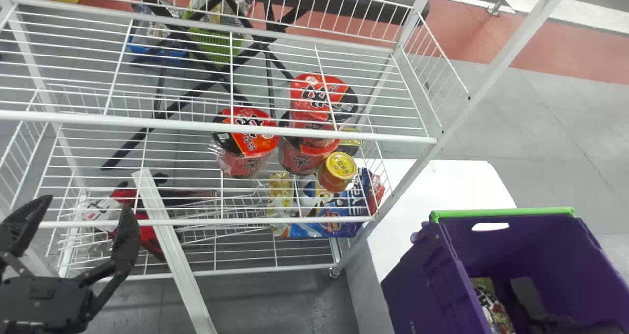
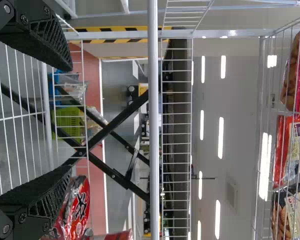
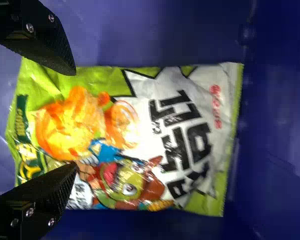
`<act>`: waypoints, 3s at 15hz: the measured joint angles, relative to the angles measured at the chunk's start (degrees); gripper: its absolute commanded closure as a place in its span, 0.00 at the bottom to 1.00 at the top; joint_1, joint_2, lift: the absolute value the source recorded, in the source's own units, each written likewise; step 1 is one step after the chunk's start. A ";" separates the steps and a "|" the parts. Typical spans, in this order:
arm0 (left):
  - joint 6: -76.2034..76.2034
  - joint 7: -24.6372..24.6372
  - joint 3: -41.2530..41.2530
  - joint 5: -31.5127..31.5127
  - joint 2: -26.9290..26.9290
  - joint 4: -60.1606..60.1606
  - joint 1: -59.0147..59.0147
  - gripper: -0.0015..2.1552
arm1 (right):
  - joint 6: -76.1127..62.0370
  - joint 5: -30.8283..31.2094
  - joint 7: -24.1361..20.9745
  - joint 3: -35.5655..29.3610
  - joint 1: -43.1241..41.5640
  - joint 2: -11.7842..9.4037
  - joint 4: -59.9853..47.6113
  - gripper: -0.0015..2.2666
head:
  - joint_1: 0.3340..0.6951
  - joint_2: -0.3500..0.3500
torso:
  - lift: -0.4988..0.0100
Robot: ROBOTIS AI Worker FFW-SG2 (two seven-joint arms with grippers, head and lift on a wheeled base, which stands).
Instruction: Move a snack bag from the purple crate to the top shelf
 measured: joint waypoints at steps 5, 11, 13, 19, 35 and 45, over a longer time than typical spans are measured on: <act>-0.76 -0.84 0.84 0.78 0.56 0.97 -0.70 0.06 | -0.58 0.55 -2.03 -0.02 -0.01 -0.34 1.72 0.08 | 1.00 0.00 | 0.09; -1.27 -1.71 1.20 1.43 0.60 2.60 -1.93 0.06 | -2.08 -1.87 -1.01 -0.30 -0.21 0.44 2.09 0.08 | 1.00 0.00 | 0.09; -1.27 -1.73 1.17 1.44 0.59 2.82 -2.09 0.06 | -2.31 -3.20 0.12 -0.39 -1.20 0.42 2.39 0.08 | 1.00 0.00 | 0.09; -2.56 -1.59 1.41 1.74 0.65 3.35 -2.12 0.06 | -2.18 -2.38 0.15 -0.44 -3.81 -0.41 4.72 0.08 | 1.00 0.00 | 0.09; -4.09 -2.29 1.58 3.02 1.46 5.58 -3.52 0.06 | -6.90 -0.73 0.25 -0.43 -3.26 0.65 6.75 0.59 | 1.00 0.00 | 0.09; 0.12 2.14 -1.24 -0.52 0.00 1.42 -1.52 0.06 | -3.97 -1.36 8.31 -5.43 -1.19 -0.77 -3.22 0.59 | 1.00 0.00 | 0.09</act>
